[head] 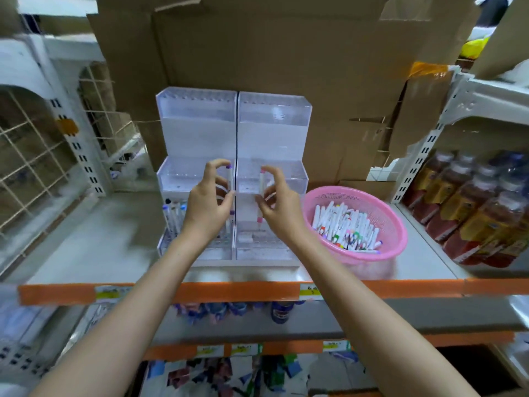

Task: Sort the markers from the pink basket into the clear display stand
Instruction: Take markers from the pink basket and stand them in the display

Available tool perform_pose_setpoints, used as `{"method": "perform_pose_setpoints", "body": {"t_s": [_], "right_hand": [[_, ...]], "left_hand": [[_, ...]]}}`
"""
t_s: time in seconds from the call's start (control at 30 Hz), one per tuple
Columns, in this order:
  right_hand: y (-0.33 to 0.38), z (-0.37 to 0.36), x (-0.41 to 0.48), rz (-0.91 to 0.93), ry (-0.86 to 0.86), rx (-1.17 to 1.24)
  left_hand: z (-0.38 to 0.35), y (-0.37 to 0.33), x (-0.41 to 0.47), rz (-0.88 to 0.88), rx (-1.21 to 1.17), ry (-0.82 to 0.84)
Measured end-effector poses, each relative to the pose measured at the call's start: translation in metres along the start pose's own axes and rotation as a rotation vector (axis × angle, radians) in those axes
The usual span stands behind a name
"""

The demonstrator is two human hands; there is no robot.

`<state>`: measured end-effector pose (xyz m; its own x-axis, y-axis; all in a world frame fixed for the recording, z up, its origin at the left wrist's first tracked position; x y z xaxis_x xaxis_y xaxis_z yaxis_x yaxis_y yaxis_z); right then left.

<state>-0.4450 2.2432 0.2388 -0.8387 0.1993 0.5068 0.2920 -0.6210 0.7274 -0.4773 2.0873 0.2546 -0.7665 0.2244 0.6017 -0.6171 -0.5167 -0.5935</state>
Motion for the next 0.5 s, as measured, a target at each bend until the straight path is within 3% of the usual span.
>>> {"method": "perform_pose_setpoints", "body": {"t_s": [0.5], "right_hand": [[0.013, -0.065, -0.007, -0.039, -0.02, 0.076]], "left_hand": [[0.018, 0.054, -0.006, -0.006, -0.007, 0.071]]}}
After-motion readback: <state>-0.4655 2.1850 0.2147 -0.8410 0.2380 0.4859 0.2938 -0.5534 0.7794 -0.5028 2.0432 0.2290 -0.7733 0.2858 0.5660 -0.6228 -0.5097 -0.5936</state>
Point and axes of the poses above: each hand's wrist, its own x-axis towards the middle knuckle, its own z-axis out of the back of the hand, y = z × x, the point moved 2 cm from there along x, towards the middle knuckle, and after that the axes turned 5 degrees about x, right-handed, at the moved point
